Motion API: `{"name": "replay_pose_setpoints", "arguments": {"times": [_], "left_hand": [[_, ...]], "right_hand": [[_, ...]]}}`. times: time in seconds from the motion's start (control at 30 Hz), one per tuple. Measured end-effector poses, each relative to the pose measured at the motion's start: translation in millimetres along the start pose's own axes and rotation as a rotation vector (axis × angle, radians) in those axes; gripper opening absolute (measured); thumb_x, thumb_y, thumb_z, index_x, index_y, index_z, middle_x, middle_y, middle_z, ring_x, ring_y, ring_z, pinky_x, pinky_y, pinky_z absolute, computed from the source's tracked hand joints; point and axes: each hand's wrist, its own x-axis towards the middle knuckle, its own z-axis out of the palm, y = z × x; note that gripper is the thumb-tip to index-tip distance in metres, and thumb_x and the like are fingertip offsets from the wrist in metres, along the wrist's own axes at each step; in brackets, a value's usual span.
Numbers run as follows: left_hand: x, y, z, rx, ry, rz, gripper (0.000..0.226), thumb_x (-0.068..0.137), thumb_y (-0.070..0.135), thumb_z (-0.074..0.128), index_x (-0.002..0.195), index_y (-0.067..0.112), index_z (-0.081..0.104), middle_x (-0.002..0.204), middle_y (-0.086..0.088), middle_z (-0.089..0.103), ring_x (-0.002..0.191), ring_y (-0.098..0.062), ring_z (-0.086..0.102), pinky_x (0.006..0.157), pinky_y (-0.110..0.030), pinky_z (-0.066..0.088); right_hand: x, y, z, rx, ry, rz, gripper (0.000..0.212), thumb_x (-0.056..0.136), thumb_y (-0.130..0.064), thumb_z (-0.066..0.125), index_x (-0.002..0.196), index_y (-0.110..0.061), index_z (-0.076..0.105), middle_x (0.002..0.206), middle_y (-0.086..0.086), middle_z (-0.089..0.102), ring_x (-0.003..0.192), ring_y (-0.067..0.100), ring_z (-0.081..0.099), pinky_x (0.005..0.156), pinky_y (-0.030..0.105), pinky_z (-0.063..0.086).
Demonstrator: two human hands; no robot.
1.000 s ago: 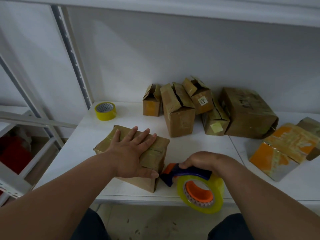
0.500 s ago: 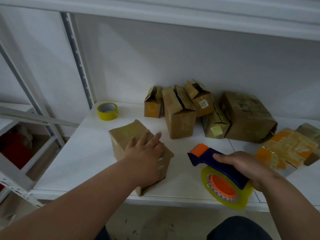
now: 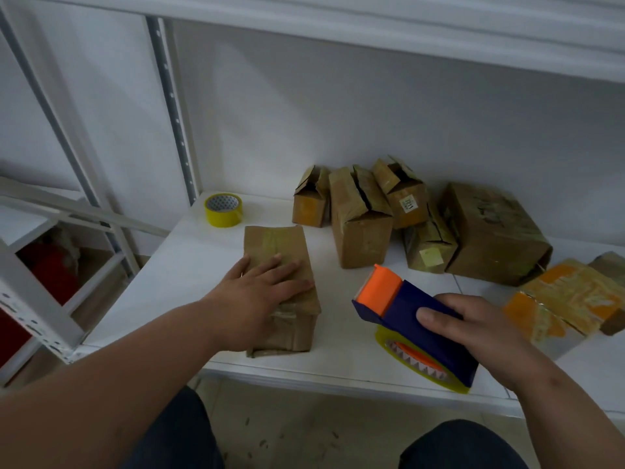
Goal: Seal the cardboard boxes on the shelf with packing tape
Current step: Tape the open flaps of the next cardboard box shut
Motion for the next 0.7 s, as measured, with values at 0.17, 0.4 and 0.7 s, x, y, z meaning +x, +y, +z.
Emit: {"name": "replay_pose_setpoints", "arguments": {"times": [0.17, 0.4, 0.7], "left_hand": [[-11.5, 26.2, -9.3, -0.354, 0.377, -0.069, 0.067, 0.089, 0.046, 0.06, 0.145, 0.049, 0.024, 0.154, 0.016, 0.028, 0.145, -0.013, 0.022, 0.12, -0.044, 0.012], [-23.7, 63.2, -30.1, -1.583, 0.183, -0.294, 0.035, 0.085, 0.048, 0.064, 0.113, 0.027, 0.069, 0.109, 0.007, 0.071, 0.106, -0.01, 0.064, 0.09, -0.025, 0.05], [-29.0, 70.6, -25.2, -2.019, -0.054, -0.218, 0.026, 0.072, 0.032, 0.071, 0.089, 0.015, 0.062, 0.08, -0.002, 0.065, 0.075, -0.014, 0.062, 0.08, -0.032, 0.048]], "right_hand": [[-5.5, -5.8, 6.8, -0.009, -0.01, -0.081, 0.066, 0.052, -0.072, 0.059, 0.087, -0.016, 0.07, 0.078, 0.004, 0.074, 0.068, 0.021, 0.07, 0.065, 0.036, 0.05], [-11.8, -16.0, 12.2, 0.063, -0.046, -0.177, 0.061, 0.047, -0.079, 0.066, 0.083, -0.031, 0.071, 0.079, 0.006, 0.073, 0.068, 0.02, 0.069, 0.058, 0.025, 0.048], [-14.9, -17.4, 19.7, 0.075, -0.126, -0.197, 0.059, 0.048, -0.077, 0.069, 0.083, -0.03, 0.071, 0.08, 0.006, 0.073, 0.067, 0.018, 0.069, 0.056, 0.019, 0.048]]}}
